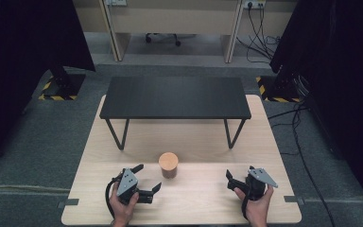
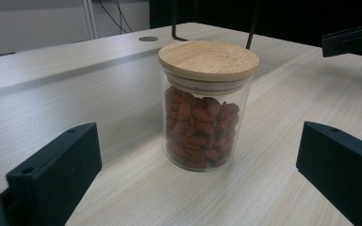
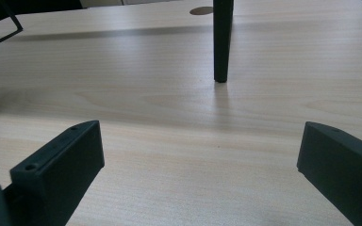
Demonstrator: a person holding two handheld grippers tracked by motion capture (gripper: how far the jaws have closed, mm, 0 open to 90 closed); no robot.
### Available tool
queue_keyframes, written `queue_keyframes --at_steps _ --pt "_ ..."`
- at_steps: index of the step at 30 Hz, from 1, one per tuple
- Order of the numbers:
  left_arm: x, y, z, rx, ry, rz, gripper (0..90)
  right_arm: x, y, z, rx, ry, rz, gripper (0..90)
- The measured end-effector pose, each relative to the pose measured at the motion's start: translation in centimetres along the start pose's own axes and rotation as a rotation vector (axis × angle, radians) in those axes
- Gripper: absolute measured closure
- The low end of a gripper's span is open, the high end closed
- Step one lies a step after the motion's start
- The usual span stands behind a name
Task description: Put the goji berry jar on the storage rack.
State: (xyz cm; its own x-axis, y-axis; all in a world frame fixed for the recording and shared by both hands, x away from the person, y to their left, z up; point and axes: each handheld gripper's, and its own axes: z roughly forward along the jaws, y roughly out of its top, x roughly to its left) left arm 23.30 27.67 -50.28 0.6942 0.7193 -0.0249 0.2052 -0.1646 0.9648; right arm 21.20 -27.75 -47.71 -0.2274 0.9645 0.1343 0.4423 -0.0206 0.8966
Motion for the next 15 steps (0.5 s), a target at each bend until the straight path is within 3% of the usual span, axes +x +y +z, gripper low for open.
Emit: queue_keyframes --at_steps 15 --pt "-0.4 0.8 1.2 0.032 -0.020 -0.014 0.0 -0.2 0.1 0.3 0.003 0.015 0.016 1.2"
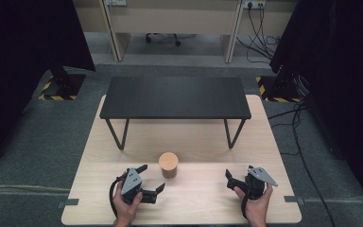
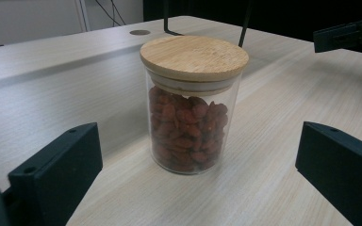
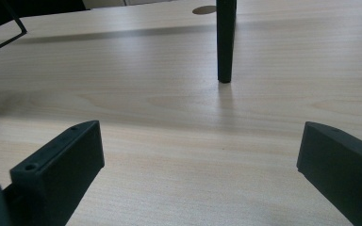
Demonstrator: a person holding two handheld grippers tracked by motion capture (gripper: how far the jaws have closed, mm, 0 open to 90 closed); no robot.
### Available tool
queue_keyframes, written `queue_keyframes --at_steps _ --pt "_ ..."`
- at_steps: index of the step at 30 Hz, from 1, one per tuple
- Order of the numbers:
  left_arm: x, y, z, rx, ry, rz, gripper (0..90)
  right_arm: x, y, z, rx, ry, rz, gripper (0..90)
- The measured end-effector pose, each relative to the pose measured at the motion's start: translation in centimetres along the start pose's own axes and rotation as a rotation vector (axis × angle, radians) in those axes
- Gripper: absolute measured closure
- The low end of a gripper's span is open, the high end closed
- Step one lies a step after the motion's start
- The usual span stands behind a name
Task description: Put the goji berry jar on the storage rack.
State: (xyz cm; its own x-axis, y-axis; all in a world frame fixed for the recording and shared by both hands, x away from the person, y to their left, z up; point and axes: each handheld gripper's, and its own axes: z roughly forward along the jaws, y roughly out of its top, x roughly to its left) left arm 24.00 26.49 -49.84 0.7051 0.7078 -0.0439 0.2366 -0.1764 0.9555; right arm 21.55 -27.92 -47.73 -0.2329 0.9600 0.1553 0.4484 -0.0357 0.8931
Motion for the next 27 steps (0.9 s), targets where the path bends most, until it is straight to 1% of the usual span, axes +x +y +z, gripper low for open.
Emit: queue_keyframes --at_steps 4,6,7,8,9,11,12,15,16,17,18,21,22,27 --pt "-0.1 0.3 0.6 0.007 0.012 -0.012 0.0 0.0 0.0 0.0 -0.002 0.000 -0.001 1.3" --pt "-0.2 0.6 1.0 0.023 0.017 -0.010 0.0 0.0 0.0 0.0 0.000 0.001 0.000 1.3" --pt "-0.2 0.6 1.0 0.023 0.017 -0.010 0.0 0.0 0.0 0.0 0.000 0.001 0.000 1.3" --pt "-0.4 1.0 1.4 0.040 0.025 -0.007 0.0 0.0 0.0 0.0 0.000 0.002 0.004 1.3" --pt "-0.5 1.2 1.7 0.048 0.029 -0.013 0.0 0.0 0.0 0.0 -0.001 0.002 0.001 1.3" --pt "-0.5 1.4 2.0 0.054 0.031 -0.014 0.0 0.0 0.0 0.0 -0.002 0.001 0.000 1.4" --pt "-0.7 1.8 2.5 0.069 0.036 -0.012 0.0 0.1 0.0 0.0 -0.002 0.001 -0.002 1.4" --pt "-0.7 2.1 3.1 0.083 0.038 -0.015 0.0 0.1 0.0 0.1 -0.003 0.002 -0.002 1.4" --pt "-0.9 2.5 3.7 0.095 0.047 -0.025 0.1 0.1 0.0 0.1 -0.003 0.002 -0.003 1.4" --pt "-0.9 2.5 3.7 0.095 0.047 -0.025 0.3 0.1 0.0 0.1 -0.003 0.002 -0.003 1.4" --pt "-0.9 2.9 4.4 0.111 0.048 -0.048 0.8 0.2 0.0 0.1 -0.003 0.002 -0.006 1.5" --pt "-0.8 3.1 4.8 0.116 0.044 -0.053 1.3 0.1 -0.1 0.1 -0.004 0.003 -0.007 1.5" --pt "-0.9 3.4 5.3 0.129 0.048 -0.051 1.4 0.1 -0.1 0.1 -0.005 0.004 -0.006 1.6" --pt "-1.3 4.0 6.2 0.157 0.066 -0.044 4.1 0.1 -0.1 0.0 -0.006 0.008 -0.011 1.7"
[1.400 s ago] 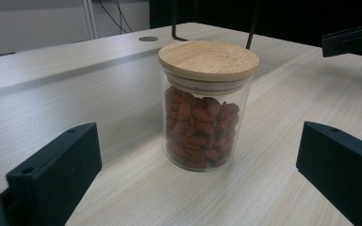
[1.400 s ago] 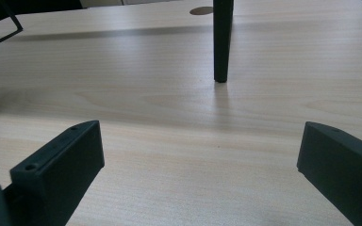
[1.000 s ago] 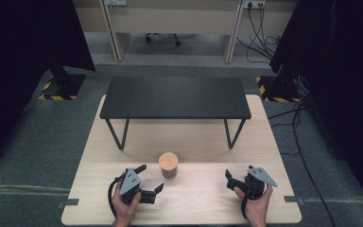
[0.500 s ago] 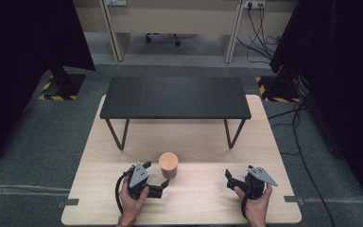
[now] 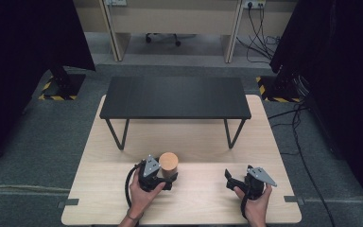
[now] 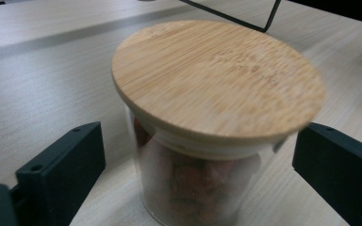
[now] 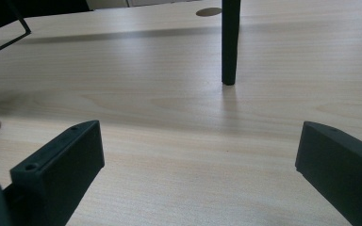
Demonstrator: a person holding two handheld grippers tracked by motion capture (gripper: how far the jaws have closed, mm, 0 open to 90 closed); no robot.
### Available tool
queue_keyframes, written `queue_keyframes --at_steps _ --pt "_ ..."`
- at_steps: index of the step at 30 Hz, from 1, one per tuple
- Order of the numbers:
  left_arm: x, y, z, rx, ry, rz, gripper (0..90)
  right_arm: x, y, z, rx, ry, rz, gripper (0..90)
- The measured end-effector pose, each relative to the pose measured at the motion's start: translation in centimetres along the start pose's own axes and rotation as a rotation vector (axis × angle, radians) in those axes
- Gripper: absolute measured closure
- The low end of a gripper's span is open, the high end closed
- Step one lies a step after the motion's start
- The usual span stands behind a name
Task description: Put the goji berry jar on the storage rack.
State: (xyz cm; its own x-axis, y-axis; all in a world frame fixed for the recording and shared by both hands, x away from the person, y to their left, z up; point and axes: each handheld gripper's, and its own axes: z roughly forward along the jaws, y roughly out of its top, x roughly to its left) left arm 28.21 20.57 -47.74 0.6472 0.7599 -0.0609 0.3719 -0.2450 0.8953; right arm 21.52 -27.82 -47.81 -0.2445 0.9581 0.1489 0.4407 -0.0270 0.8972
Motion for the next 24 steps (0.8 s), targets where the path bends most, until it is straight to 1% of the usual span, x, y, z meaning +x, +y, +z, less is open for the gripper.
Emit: queue_keyframes --at_steps 2,5,7,9,10,17,21,24 --pt "-0.08 0.26 0.27 0.009 0.006 0.001 6.3 -0.04 0.00 0.01 0.000 0.003 0.001 1.8" --pt "-0.35 0.61 0.66 0.022 0.020 0.004 13.0 0.00 -0.04 0.00 -0.001 0.009 -0.001 2.0" --pt "-0.40 0.67 0.80 0.023 0.020 0.006 17.8 0.13 -0.06 -0.01 0.000 0.011 -0.009 2.1" --pt "-0.40 0.59 0.79 0.016 0.015 0.020 23.1 0.24 -0.06 -0.01 0.001 0.014 -0.014 2.1" --pt "-0.53 0.56 0.81 0.014 0.020 0.022 24.7 0.28 -0.07 -0.01 0.001 0.014 -0.014 2.1" --pt "-0.73 0.51 0.79 0.011 0.027 0.025 25.3 0.18 -0.06 0.00 0.001 0.017 -0.009 2.2" --pt "-0.54 0.44 0.73 0.007 0.020 0.020 25.4 0.27 -0.11 -0.03 -0.001 0.016 -0.016 2.2" --pt "-0.15 0.44 0.64 0.008 0.006 0.017 25.4 0.26 -0.12 -0.04 -0.002 0.014 -0.010 2.2"
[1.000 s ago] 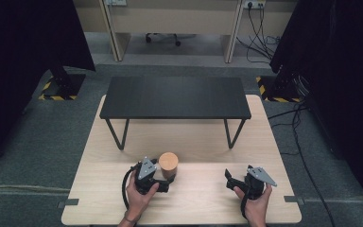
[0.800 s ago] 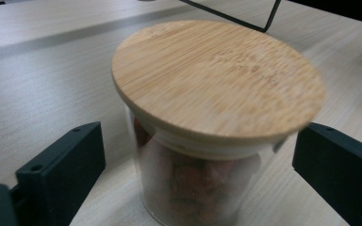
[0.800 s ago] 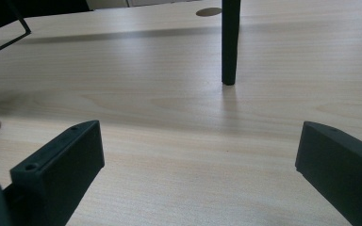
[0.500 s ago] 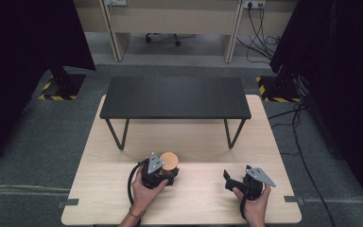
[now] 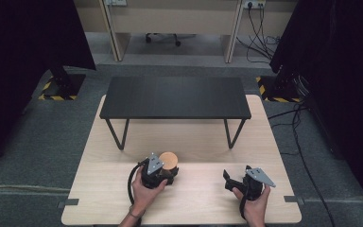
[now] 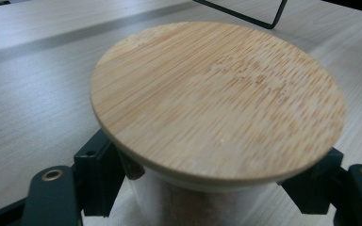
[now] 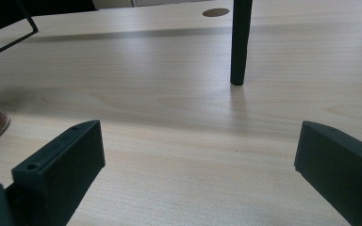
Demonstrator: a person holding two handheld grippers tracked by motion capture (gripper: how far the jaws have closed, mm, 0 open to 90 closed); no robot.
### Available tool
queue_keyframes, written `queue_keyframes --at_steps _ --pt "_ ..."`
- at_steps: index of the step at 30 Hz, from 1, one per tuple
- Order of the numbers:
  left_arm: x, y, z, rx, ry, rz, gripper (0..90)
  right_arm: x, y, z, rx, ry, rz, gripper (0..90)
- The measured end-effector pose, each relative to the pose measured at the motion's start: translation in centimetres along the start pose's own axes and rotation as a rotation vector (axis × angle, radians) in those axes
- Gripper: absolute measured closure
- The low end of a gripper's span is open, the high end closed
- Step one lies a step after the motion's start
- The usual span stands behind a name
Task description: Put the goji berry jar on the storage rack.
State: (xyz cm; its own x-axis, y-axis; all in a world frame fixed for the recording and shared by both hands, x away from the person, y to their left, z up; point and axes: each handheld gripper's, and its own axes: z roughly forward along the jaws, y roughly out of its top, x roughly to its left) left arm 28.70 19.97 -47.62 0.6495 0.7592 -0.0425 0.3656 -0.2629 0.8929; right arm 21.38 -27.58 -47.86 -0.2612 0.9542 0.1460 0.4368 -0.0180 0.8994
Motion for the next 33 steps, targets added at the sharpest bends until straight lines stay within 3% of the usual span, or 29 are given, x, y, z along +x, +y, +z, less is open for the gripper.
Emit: queue_keyframes --at_steps 10,23,33 --pt "0.2 -0.1 -1.1 -0.016 0.002 -0.031 25.5 -0.1 0.1 0.0 0.003 0.002 0.002 2.2" --pt "0.4 1.8 -6.4 -0.147 0.066 -0.056 25.5 -0.1 0.1 0.1 0.001 0.002 0.007 2.2" --pt "-0.1 2.5 -7.7 -0.169 0.086 -0.059 25.5 -0.1 0.1 0.1 0.003 0.001 0.009 2.3"
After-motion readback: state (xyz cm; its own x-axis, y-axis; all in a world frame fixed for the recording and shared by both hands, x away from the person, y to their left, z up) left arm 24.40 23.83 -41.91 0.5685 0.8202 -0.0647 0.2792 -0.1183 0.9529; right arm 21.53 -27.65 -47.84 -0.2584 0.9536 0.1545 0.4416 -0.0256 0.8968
